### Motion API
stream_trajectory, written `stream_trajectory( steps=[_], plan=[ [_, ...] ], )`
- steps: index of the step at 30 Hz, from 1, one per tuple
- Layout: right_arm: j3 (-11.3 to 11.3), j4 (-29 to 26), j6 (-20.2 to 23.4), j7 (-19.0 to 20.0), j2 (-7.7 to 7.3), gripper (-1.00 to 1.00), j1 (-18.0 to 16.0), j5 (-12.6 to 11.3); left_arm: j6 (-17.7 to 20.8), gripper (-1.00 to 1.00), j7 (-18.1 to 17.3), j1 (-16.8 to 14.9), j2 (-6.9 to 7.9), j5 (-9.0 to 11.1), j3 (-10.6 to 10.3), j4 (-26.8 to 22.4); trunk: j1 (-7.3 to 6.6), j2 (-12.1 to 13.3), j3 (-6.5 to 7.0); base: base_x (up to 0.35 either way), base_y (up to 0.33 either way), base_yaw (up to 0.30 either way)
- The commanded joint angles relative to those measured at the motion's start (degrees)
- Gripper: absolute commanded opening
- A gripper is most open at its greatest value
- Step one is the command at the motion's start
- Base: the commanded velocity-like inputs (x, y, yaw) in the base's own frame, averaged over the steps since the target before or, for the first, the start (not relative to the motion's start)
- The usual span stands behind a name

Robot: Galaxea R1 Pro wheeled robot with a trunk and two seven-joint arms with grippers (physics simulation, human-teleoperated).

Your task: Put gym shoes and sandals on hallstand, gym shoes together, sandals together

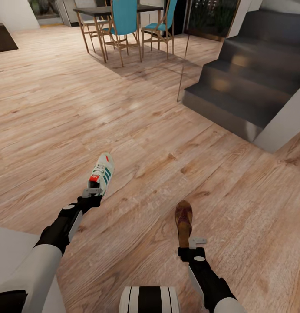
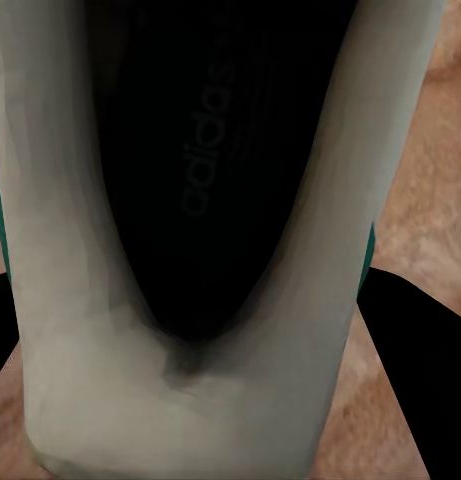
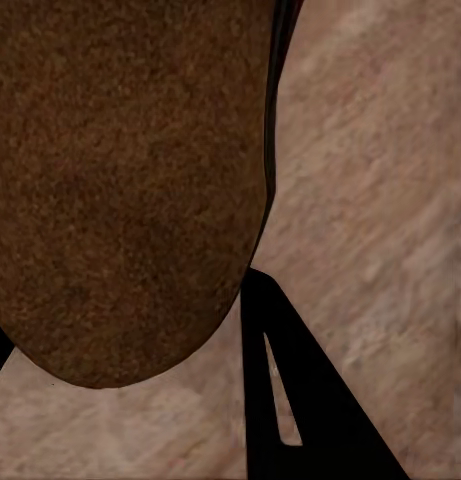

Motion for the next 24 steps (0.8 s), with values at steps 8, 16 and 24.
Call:
stream_trajectory(
  steps=[8,16,24],
  plan=[
    [-0.14,0.34,0.23,0.08,-3.84,-1.00,0.07,0.41,0.11,-1.00,-0.22,1.87,-0.11,-0.10,0.15,0.00,-0.21,0.10,2.44,0.000,0.000,-0.032],
    [-0.12,0.47,-3.07,0.37,-6.99,-1.00,0.27,0.45,-0.18,-1.00,-0.20,4.04,-0.25,-0.23,0.08,1.56,-0.42,0.20,4.92,0.000,0.000,-0.063],
    [-0.12,1.92,-10.45,0.42,-9.59,-1.00,3.36,0.38,-4.41,-1.00,-0.10,7.53,-0.48,-0.26,0.06,1.99,-0.62,0.31,7.41,0.000,0.000,-0.066]
  ],
)
